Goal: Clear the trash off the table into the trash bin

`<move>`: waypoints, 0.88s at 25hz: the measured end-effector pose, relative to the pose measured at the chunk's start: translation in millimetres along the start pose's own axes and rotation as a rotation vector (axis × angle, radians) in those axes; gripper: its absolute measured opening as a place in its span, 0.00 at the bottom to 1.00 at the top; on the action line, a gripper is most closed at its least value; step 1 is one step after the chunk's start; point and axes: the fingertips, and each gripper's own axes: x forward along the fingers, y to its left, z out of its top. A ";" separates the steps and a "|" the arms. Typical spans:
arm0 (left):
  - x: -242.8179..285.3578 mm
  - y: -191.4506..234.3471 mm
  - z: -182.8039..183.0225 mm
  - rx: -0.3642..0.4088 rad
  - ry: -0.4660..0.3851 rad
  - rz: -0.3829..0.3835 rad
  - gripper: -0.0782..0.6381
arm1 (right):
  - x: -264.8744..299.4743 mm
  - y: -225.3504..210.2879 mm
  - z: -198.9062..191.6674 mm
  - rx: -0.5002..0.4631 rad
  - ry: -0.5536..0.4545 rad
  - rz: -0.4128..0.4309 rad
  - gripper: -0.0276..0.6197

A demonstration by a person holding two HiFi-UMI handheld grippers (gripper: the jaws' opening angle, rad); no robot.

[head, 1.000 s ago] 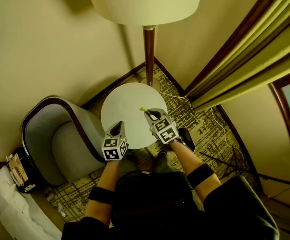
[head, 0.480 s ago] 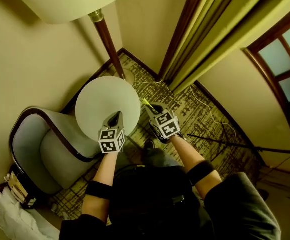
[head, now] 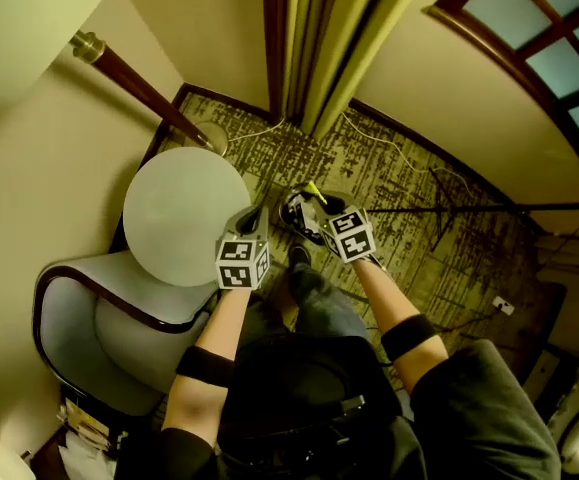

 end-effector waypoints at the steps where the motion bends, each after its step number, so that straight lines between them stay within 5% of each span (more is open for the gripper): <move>1: 6.8 -8.3 -2.5 0.020 0.019 -0.031 0.11 | -1.9 -4.8 -13.2 0.033 0.004 -0.022 0.11; 12: 90.4 -54.7 -86.1 0.125 0.173 -0.206 0.11 | 40.4 -49.3 -129.1 0.205 0.029 -0.131 0.11; 22: 202.9 -41.8 -206.4 0.087 0.257 -0.211 0.11 | 148.4 -74.9 -249.3 0.260 0.121 -0.111 0.11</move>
